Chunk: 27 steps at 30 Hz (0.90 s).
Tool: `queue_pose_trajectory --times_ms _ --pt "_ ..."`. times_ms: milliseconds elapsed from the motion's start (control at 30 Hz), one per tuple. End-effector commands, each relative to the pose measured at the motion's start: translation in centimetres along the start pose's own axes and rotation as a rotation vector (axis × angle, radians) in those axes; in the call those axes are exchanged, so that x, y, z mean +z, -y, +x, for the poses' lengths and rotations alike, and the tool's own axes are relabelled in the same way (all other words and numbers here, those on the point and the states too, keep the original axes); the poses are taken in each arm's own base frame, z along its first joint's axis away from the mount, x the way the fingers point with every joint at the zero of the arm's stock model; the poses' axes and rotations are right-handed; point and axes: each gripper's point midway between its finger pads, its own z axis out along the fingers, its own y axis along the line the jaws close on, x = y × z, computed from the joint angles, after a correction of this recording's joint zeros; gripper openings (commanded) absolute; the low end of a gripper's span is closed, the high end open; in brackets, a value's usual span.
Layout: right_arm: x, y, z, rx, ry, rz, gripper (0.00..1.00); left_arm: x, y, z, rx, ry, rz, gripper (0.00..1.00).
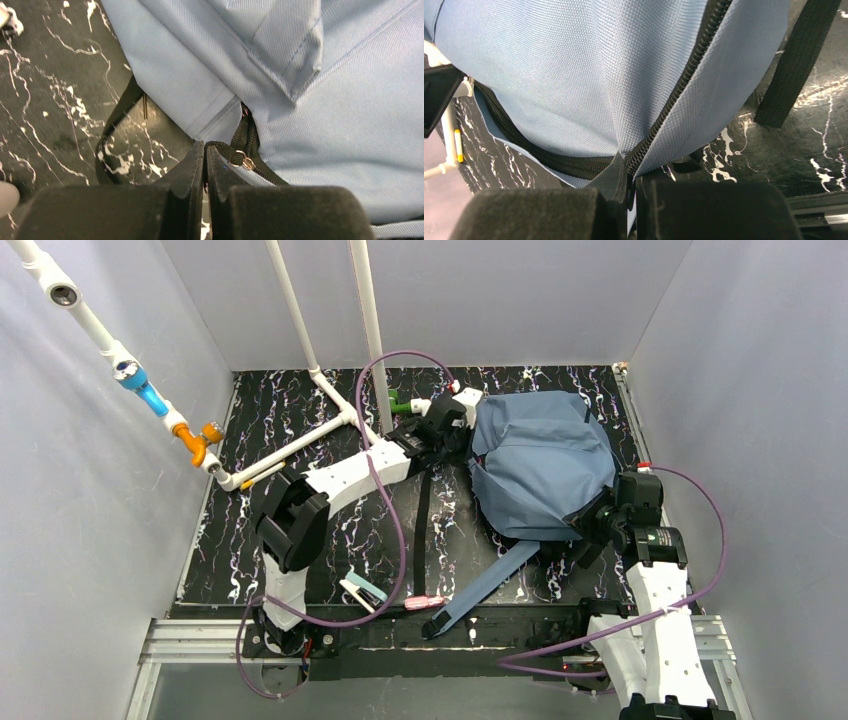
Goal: Pack the student bag
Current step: Zip the student bag at the center of the board.
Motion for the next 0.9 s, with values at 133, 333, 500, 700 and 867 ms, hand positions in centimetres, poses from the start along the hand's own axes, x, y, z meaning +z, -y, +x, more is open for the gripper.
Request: queue_pose_trajectory --times_ms 133,333,500,700,867 --pt "0.5 1.4 1.5 0.012 -0.022 0.009 0.01 -0.1 -5.5 -7.6 0.141 0.158 -0.217 0.00" --pt "-0.4 2.8 1.2 -0.032 0.007 0.080 0.01 -3.2 -5.9 -10.9 0.203 0.251 -0.268 0.00" --pt "-0.3 2.7 1.3 -0.039 0.019 0.055 0.01 -6.3 -5.6 -12.8 0.188 0.322 -0.269 0.00" --pt "0.4 1.9 1.6 -0.031 -0.003 0.010 0.01 -6.8 -5.5 -12.9 0.151 0.381 -0.259 0.00" --pt "0.8 0.1 2.5 -0.029 -0.060 -0.092 0.01 -2.4 -5.6 -11.4 0.137 0.274 -0.237 0.00"
